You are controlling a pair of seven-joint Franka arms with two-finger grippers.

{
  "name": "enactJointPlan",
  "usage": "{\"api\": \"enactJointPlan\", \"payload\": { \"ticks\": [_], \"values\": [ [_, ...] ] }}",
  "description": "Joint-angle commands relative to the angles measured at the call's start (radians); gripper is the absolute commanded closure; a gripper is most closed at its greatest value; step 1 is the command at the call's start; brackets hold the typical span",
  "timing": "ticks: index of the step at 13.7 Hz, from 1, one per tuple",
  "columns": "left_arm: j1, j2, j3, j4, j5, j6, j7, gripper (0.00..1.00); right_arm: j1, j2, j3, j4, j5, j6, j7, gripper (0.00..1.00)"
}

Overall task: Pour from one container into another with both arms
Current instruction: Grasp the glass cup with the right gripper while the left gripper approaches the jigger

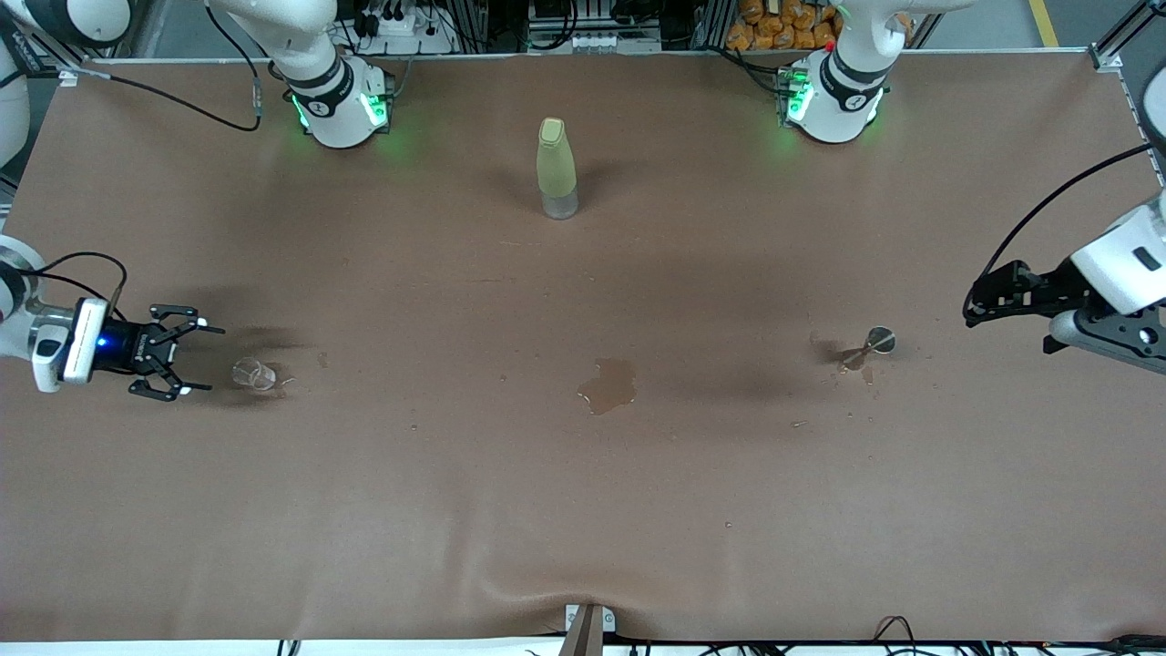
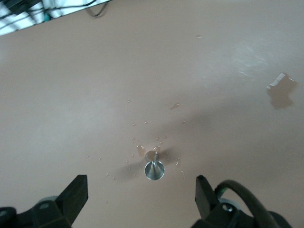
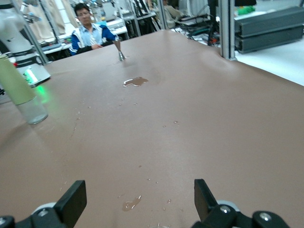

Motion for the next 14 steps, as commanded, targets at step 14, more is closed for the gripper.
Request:
{"api": "enactJointPlan", "payload": {
  "ticks": [14],
  "values": [
    [0.209, 0.239, -0.004, 0.001, -0.531, -0.111, 1.385, 0.00, -0.051, 0.293, 0.015, 0.128, 0.145, -0.033, -0.163, 0.00]
  ]
}}
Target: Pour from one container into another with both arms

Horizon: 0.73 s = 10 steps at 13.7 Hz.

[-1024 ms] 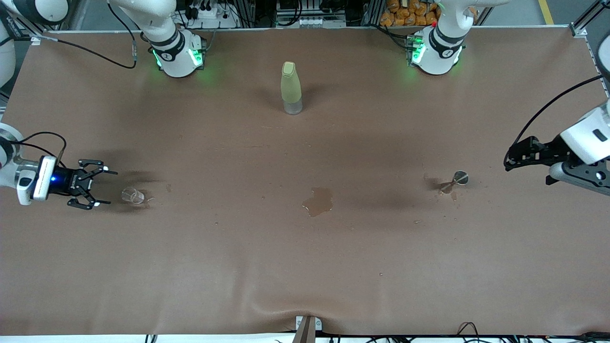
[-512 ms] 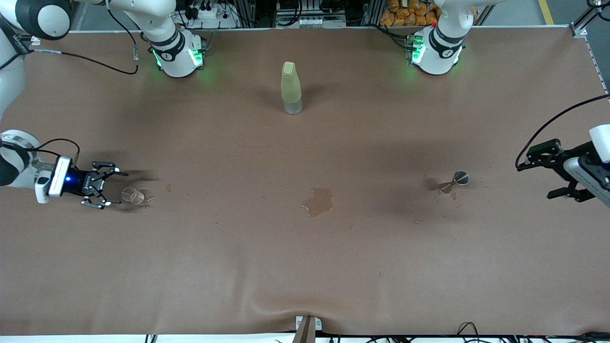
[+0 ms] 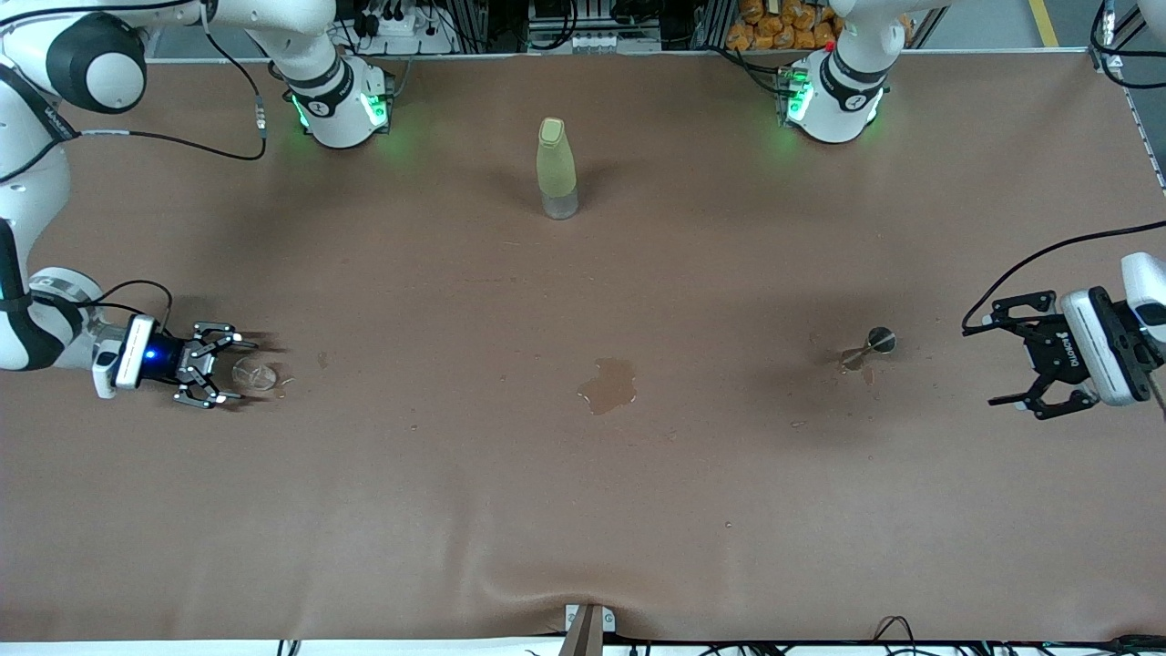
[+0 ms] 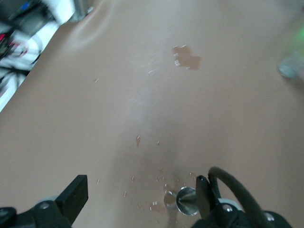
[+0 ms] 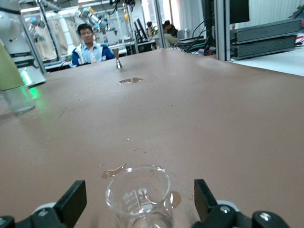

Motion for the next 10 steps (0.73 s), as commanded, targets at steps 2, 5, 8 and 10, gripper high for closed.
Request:
{"api": "enactJointPlan", "payload": {
  "ticks": [2, 5, 8, 10],
  "values": [
    [0.052, 0.083, -0.007, 0.015, -0.106, -0.092, 0.236, 0.00, -0.019, 0.050, 0.015, 0.033, 0.035, -0.020, -0.004, 0.00],
    [0.084, 0.161, -0.009, 0.018, -0.153, -0.161, 0.403, 0.00, -0.019, 0.064, 0.015, 0.033, 0.070, -0.020, -0.048, 0.00],
    [0.116, 0.227, -0.009, 0.012, -0.163, -0.173, 0.569, 0.00, -0.021, 0.067, 0.015, 0.033, 0.070, -0.022, -0.048, 0.13],
    [0.119, 0.267, -0.010, 0.017, -0.166, -0.212, 0.597, 0.00, -0.024, 0.067, 0.015, 0.033, 0.070, -0.022, -0.048, 0.27]
  ]
}}
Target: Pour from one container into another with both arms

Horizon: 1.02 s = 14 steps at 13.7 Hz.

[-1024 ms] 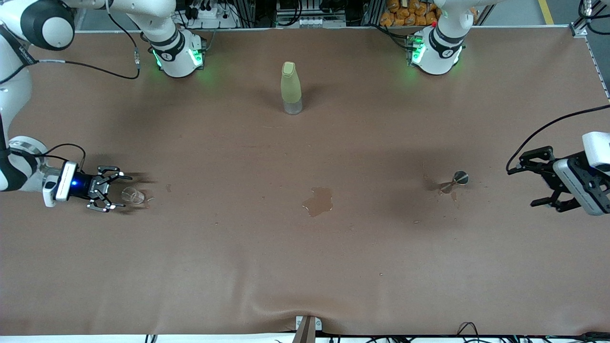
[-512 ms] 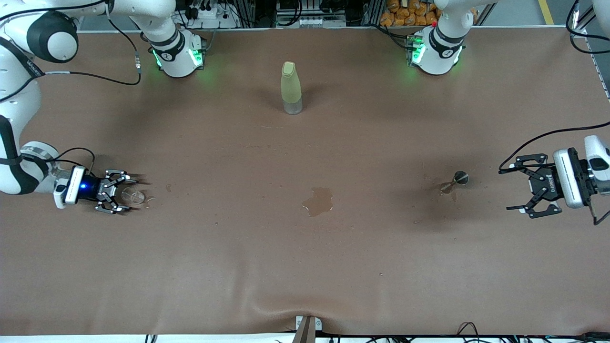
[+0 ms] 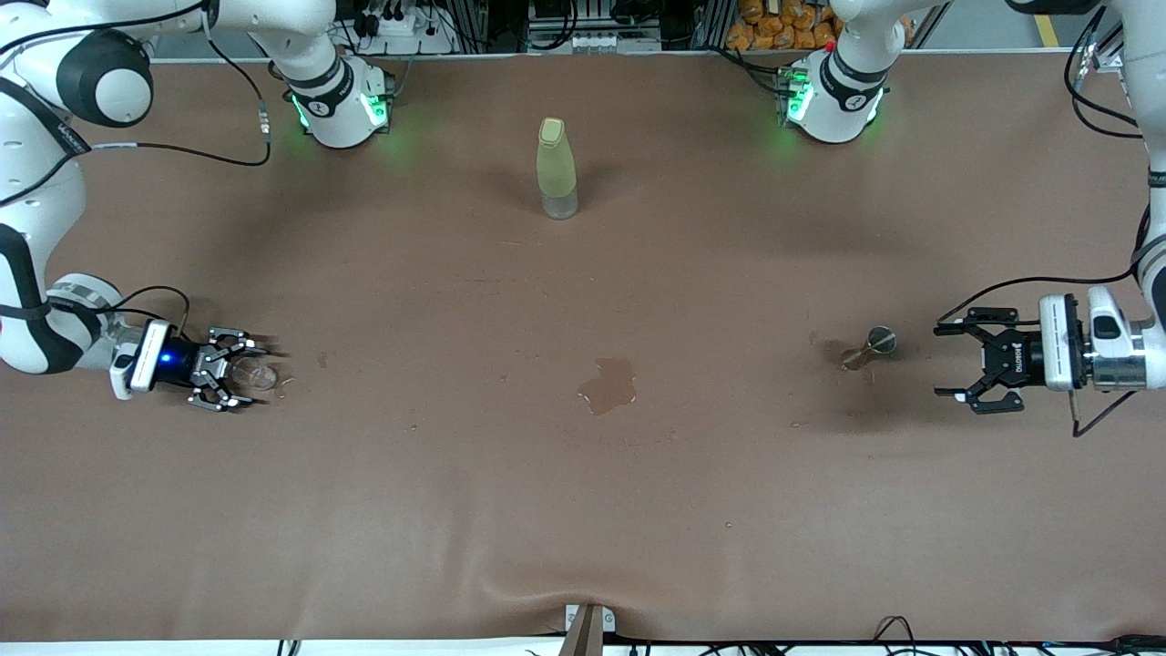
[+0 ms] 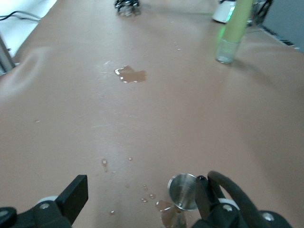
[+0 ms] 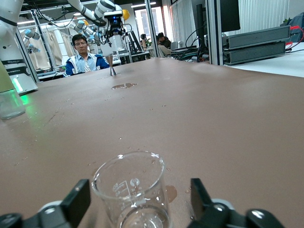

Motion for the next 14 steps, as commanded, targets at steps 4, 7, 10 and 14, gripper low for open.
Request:
{"api": "enactJointPlan", "payload": {
  "ticks": [4, 7, 10, 14],
  "values": [
    [0.022, 0.110, -0.008, 0.013, -0.046, -0.075, 0.143, 0.00, -0.028, 0.017, 0.013, 0.023, 0.020, -0.019, -0.004, 0.64],
    [0.034, 0.165, -0.008, 0.013, -0.044, -0.075, 0.211, 0.00, -0.022, 0.011, 0.014, 0.032, 0.020, -0.022, 0.006, 0.73],
    [0.054, 0.196, -0.008, 0.013, -0.043, -0.075, 0.212, 0.00, 0.009, -0.027, 0.016, 0.051, 0.017, -0.054, 0.078, 0.74],
    [0.067, 0.234, -0.011, 0.012, -0.044, -0.075, 0.212, 0.00, 0.081, -0.090, 0.027, 0.052, 0.034, -0.059, 0.109, 0.97]
  ]
}}
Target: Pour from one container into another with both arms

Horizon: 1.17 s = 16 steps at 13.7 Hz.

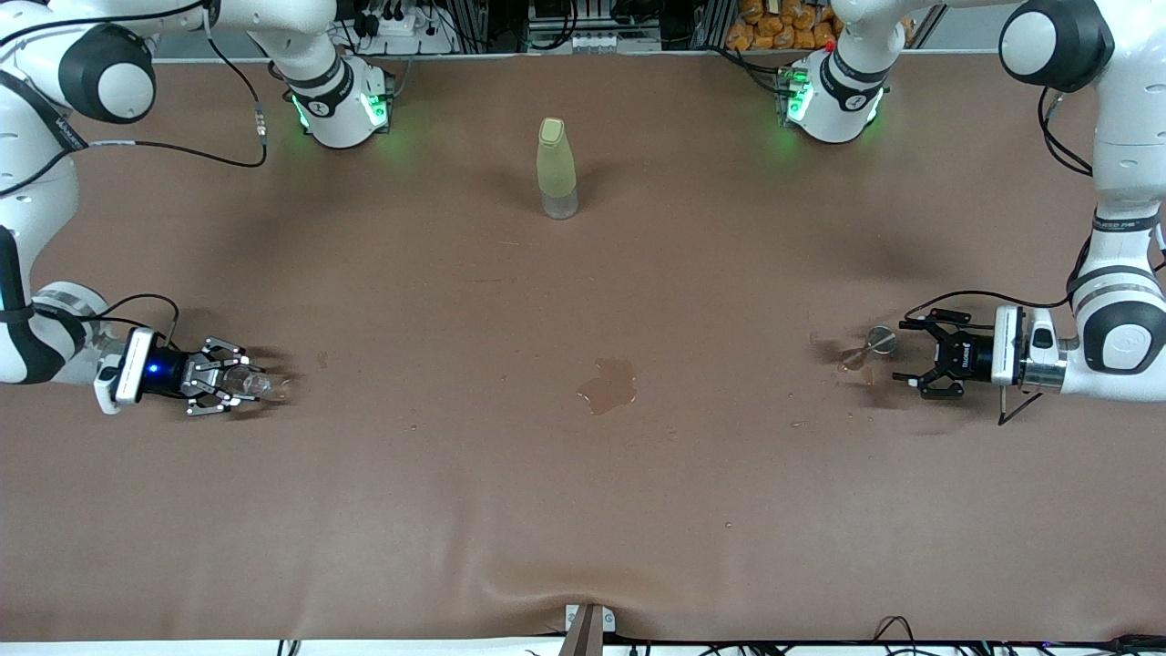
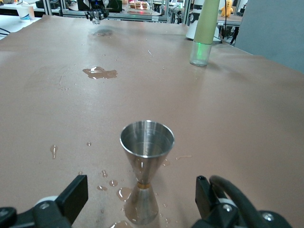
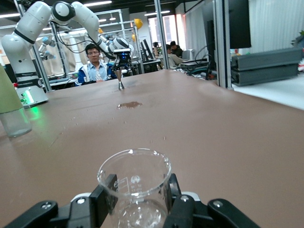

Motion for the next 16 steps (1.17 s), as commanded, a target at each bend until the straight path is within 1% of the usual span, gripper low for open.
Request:
{"api": "enactJointPlan", "payload": {
  "ticks": [1, 3, 7, 9, 11, 12, 13, 14, 16],
  "values": [
    [0.002, 0.034, -0.011, 0.003, -0.023, -0.016, 0.015, 0.00, 0.050, -0.049, 0.000, -0.015, 0.027, 0.008, 0.024, 1.00],
    [0.000, 0.060, -0.029, -0.001, -0.046, -0.018, 0.027, 0.00, 0.088, -0.070, 0.000, -0.010, 0.028, 0.031, 0.024, 1.00],
    [-0.001, 0.080, -0.031, 0.002, -0.052, -0.016, 0.055, 0.00, 0.148, -0.099, 0.002, -0.022, 0.054, 0.061, 0.020, 1.00],
    [-0.001, 0.080, -0.031, 0.002, -0.052, -0.016, 0.062, 0.09, 0.179, -0.124, 0.003, -0.048, 0.089, 0.073, 0.015, 1.00],
    [-0.003, 0.080, -0.031, 0.002, -0.052, -0.012, 0.062, 0.23, 0.208, -0.199, 0.009, -0.163, 0.135, 0.178, 0.010, 1.00],
    [-0.005, 0.080, -0.031, 0.002, -0.055, -0.010, 0.062, 0.29, 0.226, -0.251, 0.020, -0.230, 0.165, 0.208, 0.007, 1.00],
    [-0.005, 0.082, -0.031, 0.000, -0.055, -0.010, 0.061, 0.32, 0.248, -0.306, 0.020, -0.299, 0.204, 0.249, 0.004, 1.00],
    [-0.005, 0.086, -0.032, 0.002, -0.060, -0.010, 0.061, 0.34, 0.274, -0.341, 0.022, -0.350, 0.240, 0.269, 0.003, 1.00],
    [-0.005, 0.089, -0.032, 0.000, -0.065, -0.010, 0.062, 0.36, 0.340, -0.359, 0.022, -0.393, 0.343, 0.284, -0.028, 1.00]
  ]
}}
